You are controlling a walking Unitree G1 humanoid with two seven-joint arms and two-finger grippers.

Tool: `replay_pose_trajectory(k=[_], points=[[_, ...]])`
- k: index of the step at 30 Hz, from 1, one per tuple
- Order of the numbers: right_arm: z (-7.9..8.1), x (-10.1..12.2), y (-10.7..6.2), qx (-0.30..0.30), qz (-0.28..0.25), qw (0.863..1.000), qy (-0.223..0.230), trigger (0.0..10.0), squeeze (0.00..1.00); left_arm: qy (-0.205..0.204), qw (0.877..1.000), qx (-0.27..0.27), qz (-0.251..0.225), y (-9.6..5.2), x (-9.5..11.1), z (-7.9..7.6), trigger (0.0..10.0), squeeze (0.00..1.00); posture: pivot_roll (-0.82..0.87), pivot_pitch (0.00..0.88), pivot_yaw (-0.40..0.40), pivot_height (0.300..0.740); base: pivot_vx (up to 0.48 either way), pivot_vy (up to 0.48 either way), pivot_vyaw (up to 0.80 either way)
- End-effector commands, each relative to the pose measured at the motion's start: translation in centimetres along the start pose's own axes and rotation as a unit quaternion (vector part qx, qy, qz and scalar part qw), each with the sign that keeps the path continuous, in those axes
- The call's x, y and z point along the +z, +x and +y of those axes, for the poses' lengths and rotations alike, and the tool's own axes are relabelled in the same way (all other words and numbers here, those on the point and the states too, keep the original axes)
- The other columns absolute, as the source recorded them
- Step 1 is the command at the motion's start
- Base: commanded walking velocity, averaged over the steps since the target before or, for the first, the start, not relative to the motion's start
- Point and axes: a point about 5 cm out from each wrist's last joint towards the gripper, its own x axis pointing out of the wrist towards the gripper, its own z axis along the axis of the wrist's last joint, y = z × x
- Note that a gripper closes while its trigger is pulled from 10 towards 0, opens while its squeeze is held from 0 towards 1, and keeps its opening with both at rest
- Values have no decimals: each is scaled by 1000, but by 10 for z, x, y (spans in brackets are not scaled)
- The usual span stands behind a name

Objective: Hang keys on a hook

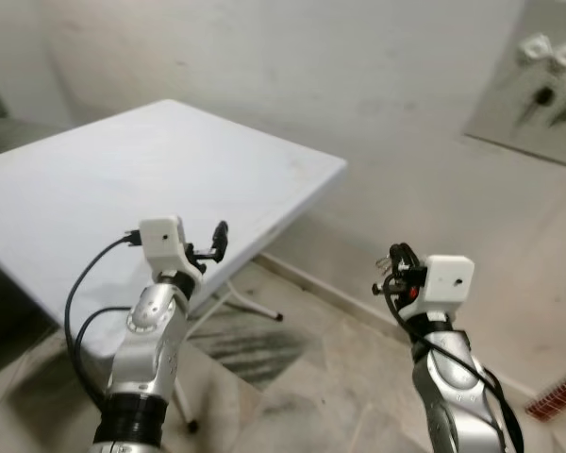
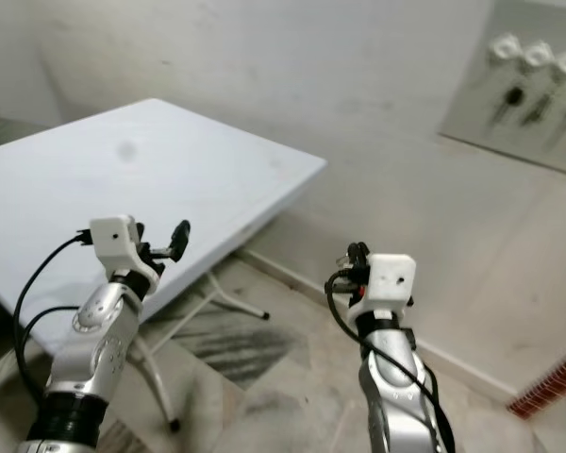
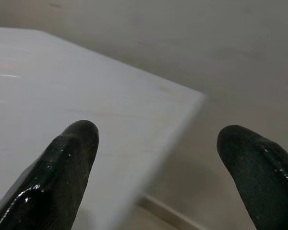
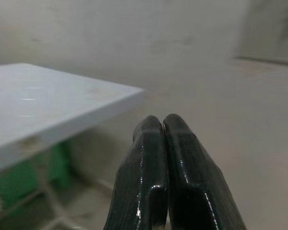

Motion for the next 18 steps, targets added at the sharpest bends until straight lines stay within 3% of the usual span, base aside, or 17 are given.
replay_pose_trajectory(k=[1, 18], points=[[3, 2, 2, 0, -6, 1000, 6, 10000, 0, 20, 1000, 8, -7, 0, 4, 3, 10000, 0, 5, 0, -21, 740, 0, 0, -756], [3, 2, 3, 3, -5, 1000, 3, 10000, 0, 8, 1000, 1, -2, -3, 0, -4, 10000, 0, 12, 0, -27, 740, 0, 0, -753]])
